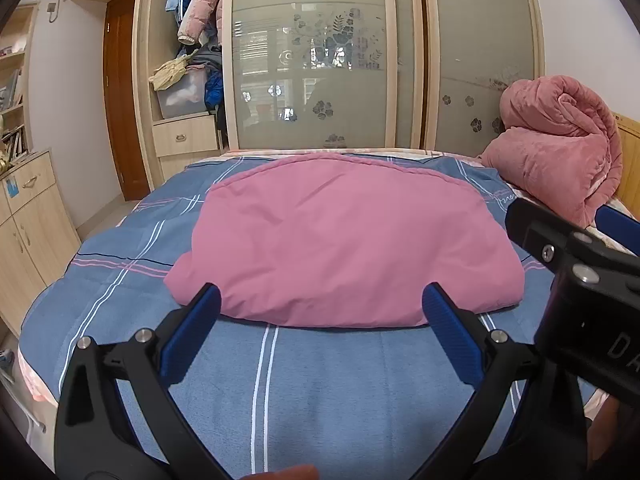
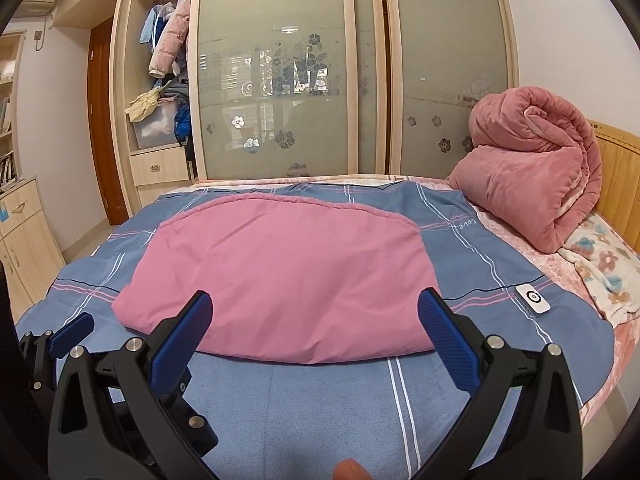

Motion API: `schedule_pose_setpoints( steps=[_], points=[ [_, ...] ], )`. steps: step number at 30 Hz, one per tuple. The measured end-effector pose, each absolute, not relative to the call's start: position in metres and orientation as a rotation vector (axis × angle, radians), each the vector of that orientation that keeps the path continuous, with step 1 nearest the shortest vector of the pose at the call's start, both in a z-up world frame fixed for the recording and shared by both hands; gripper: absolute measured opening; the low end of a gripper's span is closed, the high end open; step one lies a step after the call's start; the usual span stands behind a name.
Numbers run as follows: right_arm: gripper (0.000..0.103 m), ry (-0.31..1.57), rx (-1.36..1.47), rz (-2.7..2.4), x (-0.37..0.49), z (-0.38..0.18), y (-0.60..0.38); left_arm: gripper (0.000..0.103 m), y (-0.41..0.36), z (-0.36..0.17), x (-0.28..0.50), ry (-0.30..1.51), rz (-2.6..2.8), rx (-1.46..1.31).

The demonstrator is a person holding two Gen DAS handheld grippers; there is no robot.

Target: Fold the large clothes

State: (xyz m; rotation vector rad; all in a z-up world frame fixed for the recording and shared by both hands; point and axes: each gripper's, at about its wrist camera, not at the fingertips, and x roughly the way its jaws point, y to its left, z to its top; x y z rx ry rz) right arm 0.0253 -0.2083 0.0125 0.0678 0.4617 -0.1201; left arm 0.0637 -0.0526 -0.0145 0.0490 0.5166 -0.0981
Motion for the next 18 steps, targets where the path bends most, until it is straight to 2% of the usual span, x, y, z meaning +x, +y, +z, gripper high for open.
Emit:
schedule_pose_setpoints(
  steps=[18],
  points=[
    [0.102,0.462,0.071,-0.130,0.0246,0.0139,-0.2064,0.101,-0.0572,-0.0152,0.0641,0.521,-0.112,0.062]
  ],
)
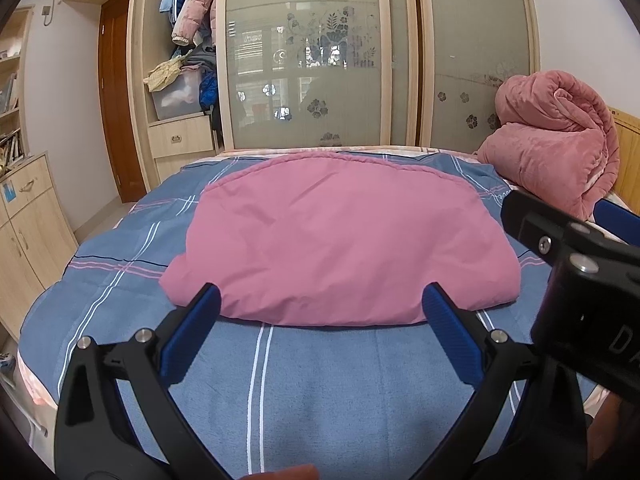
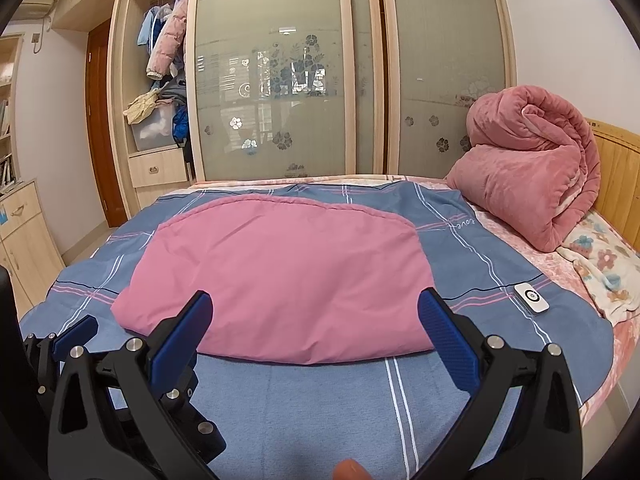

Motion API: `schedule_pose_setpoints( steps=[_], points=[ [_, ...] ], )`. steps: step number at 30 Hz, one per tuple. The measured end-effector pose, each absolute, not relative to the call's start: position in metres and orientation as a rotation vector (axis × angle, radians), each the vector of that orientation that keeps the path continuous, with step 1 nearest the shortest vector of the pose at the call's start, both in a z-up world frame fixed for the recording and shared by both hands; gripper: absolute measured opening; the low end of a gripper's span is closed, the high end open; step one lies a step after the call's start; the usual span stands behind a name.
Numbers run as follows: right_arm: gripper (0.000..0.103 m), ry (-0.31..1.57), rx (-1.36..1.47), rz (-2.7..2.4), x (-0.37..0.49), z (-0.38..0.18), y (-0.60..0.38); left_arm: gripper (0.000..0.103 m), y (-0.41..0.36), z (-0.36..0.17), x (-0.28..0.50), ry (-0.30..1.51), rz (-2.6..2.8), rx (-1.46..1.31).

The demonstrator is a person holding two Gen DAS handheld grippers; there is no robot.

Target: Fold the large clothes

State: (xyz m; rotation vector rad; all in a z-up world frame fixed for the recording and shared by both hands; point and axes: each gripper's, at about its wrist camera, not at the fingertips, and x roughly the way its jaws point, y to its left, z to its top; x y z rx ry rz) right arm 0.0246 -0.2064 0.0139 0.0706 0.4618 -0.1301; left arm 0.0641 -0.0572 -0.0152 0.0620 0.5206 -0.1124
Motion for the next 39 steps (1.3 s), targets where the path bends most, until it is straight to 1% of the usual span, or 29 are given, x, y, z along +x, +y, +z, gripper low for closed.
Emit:
schedule_pose_setpoints(
  steps=[39],
  points=[
    [0.102,0.473,0.068,-0.134,0.029,0.008,-0.212,0.101,-0.062,-0.027,0.062,0.523,-0.127,0.056]
  ],
)
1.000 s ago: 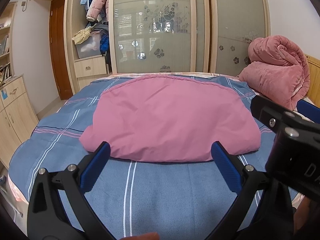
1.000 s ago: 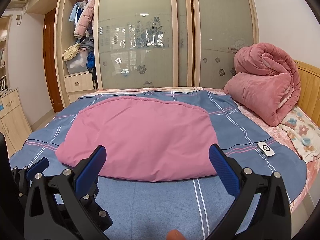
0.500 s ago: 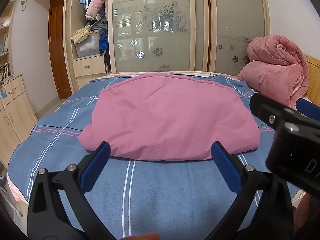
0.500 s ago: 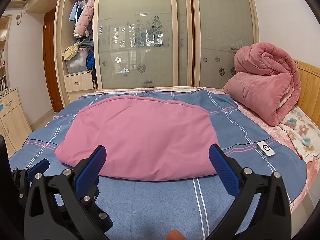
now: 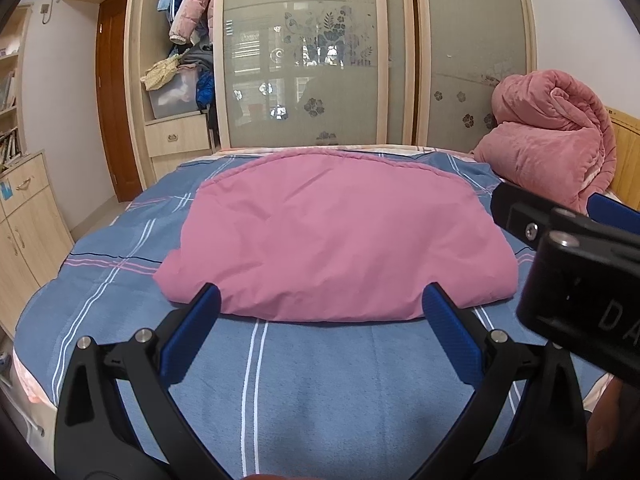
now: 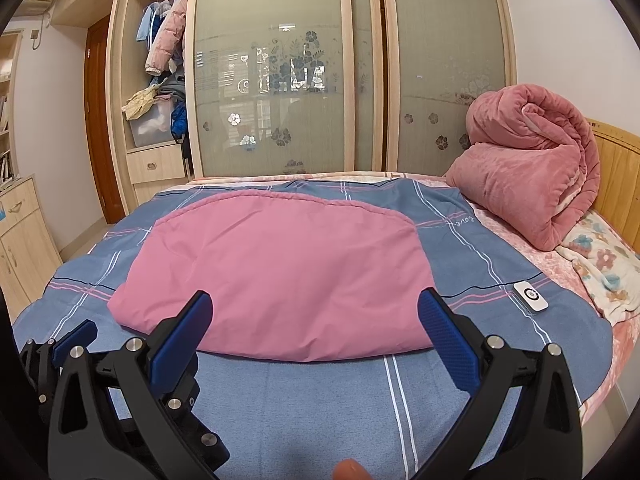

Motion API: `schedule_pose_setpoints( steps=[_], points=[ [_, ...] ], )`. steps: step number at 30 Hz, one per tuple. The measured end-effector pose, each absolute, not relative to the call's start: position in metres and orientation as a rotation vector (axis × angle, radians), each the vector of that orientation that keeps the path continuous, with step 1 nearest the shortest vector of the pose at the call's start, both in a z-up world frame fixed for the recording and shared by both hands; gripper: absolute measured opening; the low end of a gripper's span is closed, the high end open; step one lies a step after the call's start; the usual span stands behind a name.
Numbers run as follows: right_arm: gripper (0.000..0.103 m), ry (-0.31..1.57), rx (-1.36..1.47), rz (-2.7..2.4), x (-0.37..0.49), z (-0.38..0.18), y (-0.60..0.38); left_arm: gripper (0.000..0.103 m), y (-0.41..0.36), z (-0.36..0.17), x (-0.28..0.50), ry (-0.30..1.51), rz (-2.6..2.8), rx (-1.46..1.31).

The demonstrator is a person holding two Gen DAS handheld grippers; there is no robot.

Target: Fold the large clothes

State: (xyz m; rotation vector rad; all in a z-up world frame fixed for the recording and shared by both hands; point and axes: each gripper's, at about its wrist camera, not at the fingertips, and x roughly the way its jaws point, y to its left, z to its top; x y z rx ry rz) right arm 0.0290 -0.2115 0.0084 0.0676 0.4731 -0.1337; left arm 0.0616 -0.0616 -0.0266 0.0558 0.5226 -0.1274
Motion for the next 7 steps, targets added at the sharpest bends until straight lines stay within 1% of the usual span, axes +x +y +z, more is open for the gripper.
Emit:
schedule_pose_setpoints(
  steps=[7],
  points=[
    [0.102,0.484,0.059,-0.137,0.0325,0.0042,-0.2108,0.101,-0.0543,-0.0307,0.0675,0.550,-0.130,0.009]
  ],
)
